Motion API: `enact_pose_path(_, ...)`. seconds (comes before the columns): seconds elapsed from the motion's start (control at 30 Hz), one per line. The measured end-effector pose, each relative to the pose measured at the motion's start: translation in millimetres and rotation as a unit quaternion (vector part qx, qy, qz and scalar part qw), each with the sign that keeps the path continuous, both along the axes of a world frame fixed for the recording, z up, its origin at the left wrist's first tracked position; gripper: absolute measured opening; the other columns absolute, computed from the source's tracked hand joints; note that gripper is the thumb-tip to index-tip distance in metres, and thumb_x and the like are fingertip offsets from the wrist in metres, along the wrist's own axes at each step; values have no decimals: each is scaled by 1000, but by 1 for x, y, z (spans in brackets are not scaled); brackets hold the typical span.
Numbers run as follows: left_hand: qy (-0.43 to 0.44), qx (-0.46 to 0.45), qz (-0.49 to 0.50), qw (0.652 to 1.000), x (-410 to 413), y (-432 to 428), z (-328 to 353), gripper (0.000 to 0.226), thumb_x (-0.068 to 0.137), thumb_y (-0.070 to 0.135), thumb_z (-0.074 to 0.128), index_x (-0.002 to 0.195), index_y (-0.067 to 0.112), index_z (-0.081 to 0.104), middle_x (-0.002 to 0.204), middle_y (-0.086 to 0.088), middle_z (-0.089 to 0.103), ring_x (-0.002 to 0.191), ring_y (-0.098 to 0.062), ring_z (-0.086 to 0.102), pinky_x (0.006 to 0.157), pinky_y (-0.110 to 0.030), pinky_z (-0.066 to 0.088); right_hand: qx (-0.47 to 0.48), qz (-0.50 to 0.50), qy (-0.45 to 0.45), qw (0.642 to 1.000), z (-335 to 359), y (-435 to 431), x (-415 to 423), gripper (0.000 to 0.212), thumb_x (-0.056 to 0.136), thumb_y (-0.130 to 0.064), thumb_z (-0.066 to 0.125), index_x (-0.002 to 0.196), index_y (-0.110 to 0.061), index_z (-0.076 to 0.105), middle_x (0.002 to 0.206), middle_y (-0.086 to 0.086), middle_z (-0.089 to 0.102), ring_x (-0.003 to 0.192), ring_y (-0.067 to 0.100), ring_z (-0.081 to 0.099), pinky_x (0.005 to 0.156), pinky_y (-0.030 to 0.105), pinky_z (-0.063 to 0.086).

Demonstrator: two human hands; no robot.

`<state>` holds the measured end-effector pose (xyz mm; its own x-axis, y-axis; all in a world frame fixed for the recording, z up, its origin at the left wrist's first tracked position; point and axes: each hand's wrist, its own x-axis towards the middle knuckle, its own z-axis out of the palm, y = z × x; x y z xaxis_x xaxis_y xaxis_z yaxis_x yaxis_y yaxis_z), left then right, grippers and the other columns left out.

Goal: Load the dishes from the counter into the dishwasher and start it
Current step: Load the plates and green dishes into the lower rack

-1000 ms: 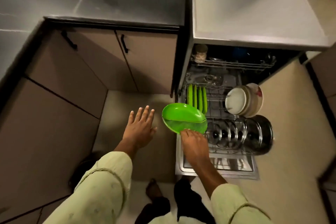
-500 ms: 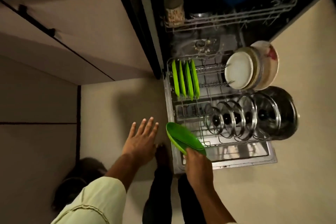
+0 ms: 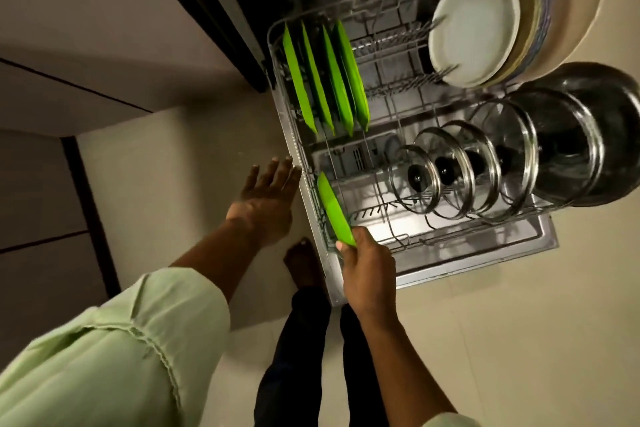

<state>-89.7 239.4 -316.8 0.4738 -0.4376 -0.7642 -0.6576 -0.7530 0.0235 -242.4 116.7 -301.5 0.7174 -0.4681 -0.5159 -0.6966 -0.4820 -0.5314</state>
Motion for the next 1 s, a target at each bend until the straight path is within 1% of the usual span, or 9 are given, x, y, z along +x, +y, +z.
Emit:
enact_pose_path(0.1,-18,5,-20,1000,12,-7,-21,77,102,31,37,156,18,-16,163,-7,-21,151,-26,-15,120,-46,-8,10,-14,-7,1000,-6,3,7,20,95,-22,62,111,-9,65,94,6,73,87,24,68,66,21,36)
enact_pose_path(0.2,-42,-6,-42,998,22,-11,-33,81,100,33,42,157,15,-13,165,-10,-15,152,-29,-8,121,-48,-1,13,-21,-8,1000,-8,2,17,19,96,-23,61,110,-11,66,91,5,73,85,23,68,64,20,33)
enact_pose_path(0.33,-29,2,-46,999,38,-18,-46,83,99,32,45,157,15,-12,165,-10,-15,152,-29,-8,121,-48,1,12,-19,-9,1000,-9,4,32,21,95,-24,61,112,-12,66,92,7,73,85,27,68,63,23,33)
enact_pose_path(0.43,-10,13,-56,998,44,-23,-53,86,99,35,48,157,15,-11,164,-10,-17,152,-29,-9,121,-49,1,10,-25,2,1000,-11,4,37,22,96,-25,61,112,-11,66,94,7,73,87,25,67,55,13,29)
enact_pose_path(0.5,4,25,-59,998,45,-26,-57,86,99,36,49,157,13,-10,164,-10,-17,152,-29,-10,121,-49,1,10,-30,5,999,-12,2,37,21,95,-24,61,109,-10,66,92,8,73,85,27,67,55,17,27)
enact_pose_path(0.57,21,34,-54,998,45,-28,-60,85,98,36,50,158,12,-7,164,-10,-17,152,-28,-10,121,-49,1,8,-23,5,1000,-12,-1,36,19,95,-23,62,106,-9,66,88,10,72,82,30,66,62,24,31)
enact_pose_path(0.7,25,26,-45,998,44,-27,-64,83,99,32,48,158,11,-6,164,-11,-19,152,-29,-10,122,-46,2,0,-17,12,1000,-15,-6,38,18,94,-22,64,106,-10,67,87,10,72,81,31,66,62,26,36)
enact_pose_path(0.8,14,26,-47,998,40,-24,-66,83,99,32,46,157,13,-9,162,-14,-24,152,-31,-12,122,-46,0,2,-13,6,1000,-15,-7,39,18,93,-23,64,106,-11,67,86,9,72,79,31,66,62,28,42)
enact_pose_path(1.0,40,39,-29,998,40,-27,-68,92,96,39,54,158,13,-10,161,-15,-25,151,-31,-13,121,-50,-1,-9,7,21,1000,-20,-4,37,18,93,-21,64,106,-10,66,85,12,72,80,34,66,61,27,33)
